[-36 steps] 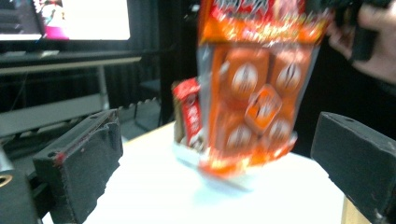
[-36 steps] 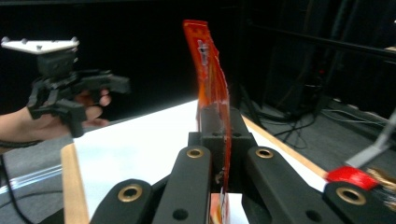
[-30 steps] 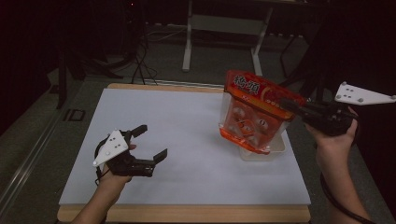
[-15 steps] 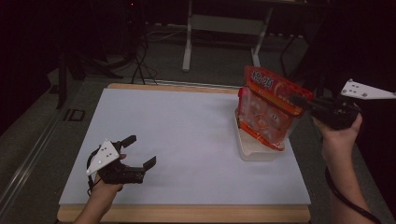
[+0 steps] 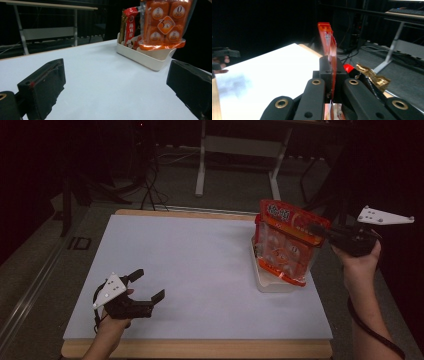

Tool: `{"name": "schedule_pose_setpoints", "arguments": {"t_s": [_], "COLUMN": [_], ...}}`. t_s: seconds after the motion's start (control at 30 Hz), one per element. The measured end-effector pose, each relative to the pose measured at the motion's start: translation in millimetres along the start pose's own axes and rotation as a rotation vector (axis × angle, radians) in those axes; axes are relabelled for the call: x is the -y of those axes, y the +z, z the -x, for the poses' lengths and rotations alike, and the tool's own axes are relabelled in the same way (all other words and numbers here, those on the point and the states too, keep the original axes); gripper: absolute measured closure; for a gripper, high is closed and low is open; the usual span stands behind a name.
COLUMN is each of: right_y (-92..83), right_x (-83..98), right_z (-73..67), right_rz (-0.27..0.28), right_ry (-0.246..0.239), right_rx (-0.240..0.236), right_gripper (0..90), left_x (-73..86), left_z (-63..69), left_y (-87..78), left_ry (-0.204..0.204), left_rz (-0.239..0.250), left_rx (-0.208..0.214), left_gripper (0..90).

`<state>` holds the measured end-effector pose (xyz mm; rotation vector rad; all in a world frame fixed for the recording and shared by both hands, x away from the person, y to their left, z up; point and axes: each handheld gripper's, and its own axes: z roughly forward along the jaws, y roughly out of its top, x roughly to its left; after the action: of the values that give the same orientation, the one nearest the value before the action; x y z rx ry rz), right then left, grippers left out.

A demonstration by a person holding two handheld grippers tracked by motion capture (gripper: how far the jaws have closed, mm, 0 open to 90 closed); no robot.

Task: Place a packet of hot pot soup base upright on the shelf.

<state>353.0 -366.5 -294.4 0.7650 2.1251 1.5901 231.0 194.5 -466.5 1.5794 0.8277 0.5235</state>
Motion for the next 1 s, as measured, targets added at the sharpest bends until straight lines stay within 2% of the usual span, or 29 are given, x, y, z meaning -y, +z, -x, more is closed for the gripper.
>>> {"name": "schedule_pose_setpoints", "arguments": {"t_s": [0.2, 0.37, 0.6, 0.8, 1.0], "right_y": [7.0, 12.4, 24.2, 30.2, 23.2], "right_x": [-3.8, -6.4, -9.0, 5.5, 14.4], "right_z": [4.3, 9.9, 16.1, 16.0, 19.0], "right_rz": [-0.026, -0.033, -0.061, -0.049, -0.022], "right_ry": [-0.024, -0.025, -0.06, -0.031, 0.002], "right_rx": [0.017, 0.01, 0.017, -0.003, -0.013], "right_gripper": [90.0, 90.0, 90.0, 90.0, 90.0], "left_x": [2.1, 2.7, 3.3, 4.2, 6.1], "left_z": [1.1, 1.3, 2.5, 2.9, 2.8], "left_y": [1.6, 1.4, 0.9, 1.4, 2.4], "left_ry": [-0.001, -0.005, 0.002, 0.004, 0.001], "left_rz": [-0.001, 0.003, 0.008, 0.002, -0.002], "left_rx": [0.005, 0.007, 0.013, 0.014, 0.014], "left_gripper": [2.8, 2.9, 2.9, 2.9, 2.9]}}
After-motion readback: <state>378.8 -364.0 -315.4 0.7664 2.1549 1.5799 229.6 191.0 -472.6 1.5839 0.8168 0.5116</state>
